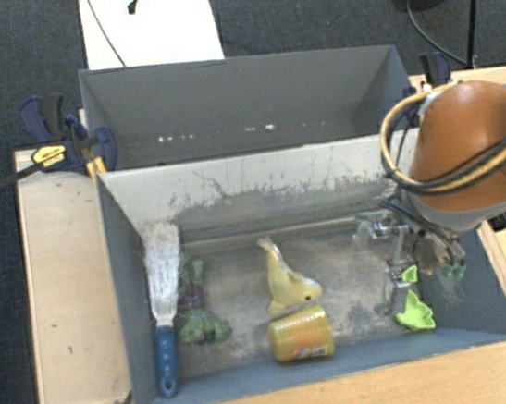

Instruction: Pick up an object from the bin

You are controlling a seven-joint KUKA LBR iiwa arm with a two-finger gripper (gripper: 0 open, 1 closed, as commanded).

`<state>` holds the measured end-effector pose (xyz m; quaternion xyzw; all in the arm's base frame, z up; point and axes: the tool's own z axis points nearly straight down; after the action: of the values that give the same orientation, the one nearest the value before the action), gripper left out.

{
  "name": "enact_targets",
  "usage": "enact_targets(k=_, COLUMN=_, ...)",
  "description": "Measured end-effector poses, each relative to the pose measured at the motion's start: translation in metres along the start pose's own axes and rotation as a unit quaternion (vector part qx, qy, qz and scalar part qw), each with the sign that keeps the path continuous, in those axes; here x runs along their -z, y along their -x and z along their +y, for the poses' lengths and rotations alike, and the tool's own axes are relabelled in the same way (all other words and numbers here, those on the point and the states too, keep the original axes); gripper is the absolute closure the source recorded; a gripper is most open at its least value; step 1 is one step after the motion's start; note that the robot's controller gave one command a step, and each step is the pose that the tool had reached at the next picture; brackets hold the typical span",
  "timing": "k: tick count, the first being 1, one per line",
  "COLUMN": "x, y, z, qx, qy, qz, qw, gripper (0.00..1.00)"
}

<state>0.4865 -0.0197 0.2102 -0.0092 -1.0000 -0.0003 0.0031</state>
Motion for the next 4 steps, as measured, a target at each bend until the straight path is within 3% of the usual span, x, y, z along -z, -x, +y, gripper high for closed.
enact_targets(k=1, x=0.004, y=0.002, z=0.000, qx=0.000, qy=0.000, qz=-0.0044, qw=1.0000, gripper=0.00)
enact_targets(k=2, x=-0.065, y=0.015, z=0.068, qx=0.000, qy=0.001, qz=-0.0073, qw=1.0000, gripper=0.00)
enact_targets(k=3, x=-0.059, y=0.014, z=0.118, qx=0.010, qy=0.000, qz=-0.0010, qw=0.9999, gripper=0.00)
enact_targets(k=4, x=-0.091, y=0.078, z=0.093, qx=-0.060, qy=0.001, qz=-0.0062, qw=0.9982, gripper=0.00)
